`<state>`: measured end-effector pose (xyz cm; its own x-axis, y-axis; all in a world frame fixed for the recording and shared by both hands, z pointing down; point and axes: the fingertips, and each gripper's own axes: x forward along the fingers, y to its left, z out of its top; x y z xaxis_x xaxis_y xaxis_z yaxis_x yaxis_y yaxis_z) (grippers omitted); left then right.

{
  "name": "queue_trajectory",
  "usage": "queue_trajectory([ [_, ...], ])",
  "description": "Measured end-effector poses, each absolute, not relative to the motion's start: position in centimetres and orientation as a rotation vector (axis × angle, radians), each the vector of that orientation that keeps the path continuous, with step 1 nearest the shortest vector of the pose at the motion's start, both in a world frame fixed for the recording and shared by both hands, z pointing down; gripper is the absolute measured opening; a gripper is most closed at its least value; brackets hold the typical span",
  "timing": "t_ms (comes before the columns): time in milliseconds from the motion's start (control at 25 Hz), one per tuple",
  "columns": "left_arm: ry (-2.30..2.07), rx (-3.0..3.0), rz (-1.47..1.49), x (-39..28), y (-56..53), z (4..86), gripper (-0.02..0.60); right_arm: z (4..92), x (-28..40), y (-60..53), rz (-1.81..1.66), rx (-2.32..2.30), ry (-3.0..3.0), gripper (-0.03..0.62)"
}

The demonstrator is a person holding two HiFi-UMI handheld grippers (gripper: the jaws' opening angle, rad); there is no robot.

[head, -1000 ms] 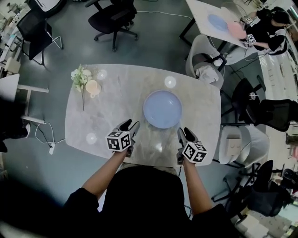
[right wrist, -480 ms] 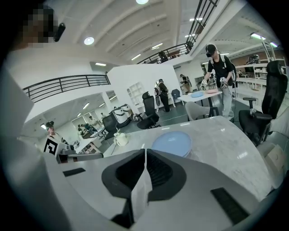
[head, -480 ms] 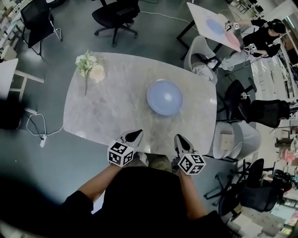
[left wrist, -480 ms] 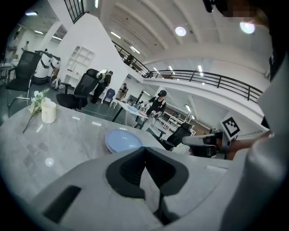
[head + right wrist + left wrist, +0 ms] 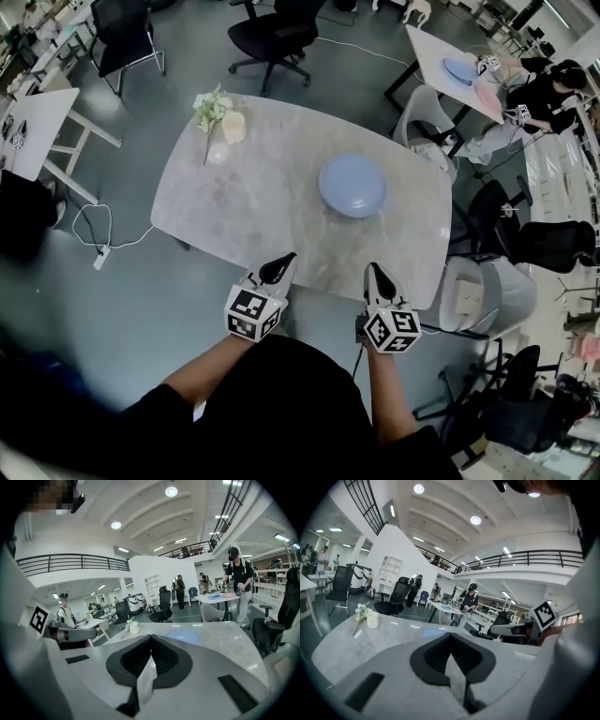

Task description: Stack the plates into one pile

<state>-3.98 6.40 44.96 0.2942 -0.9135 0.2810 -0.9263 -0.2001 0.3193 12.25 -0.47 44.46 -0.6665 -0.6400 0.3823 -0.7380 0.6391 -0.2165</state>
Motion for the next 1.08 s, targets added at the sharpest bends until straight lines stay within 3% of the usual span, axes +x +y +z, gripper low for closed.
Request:
queue_trajectory([
  [440,-1.708,2.223,0.125,5.1,16.1,42.7,0.017,41.1,21.4,8.6,0.422,1.234,-2.650,0.012],
  [1080,-1.842,2.222,0.017,6.7,19.0,38.3,0.015,35.3,26.1,10.9,0.146,1.327,-2.676,0.012],
])
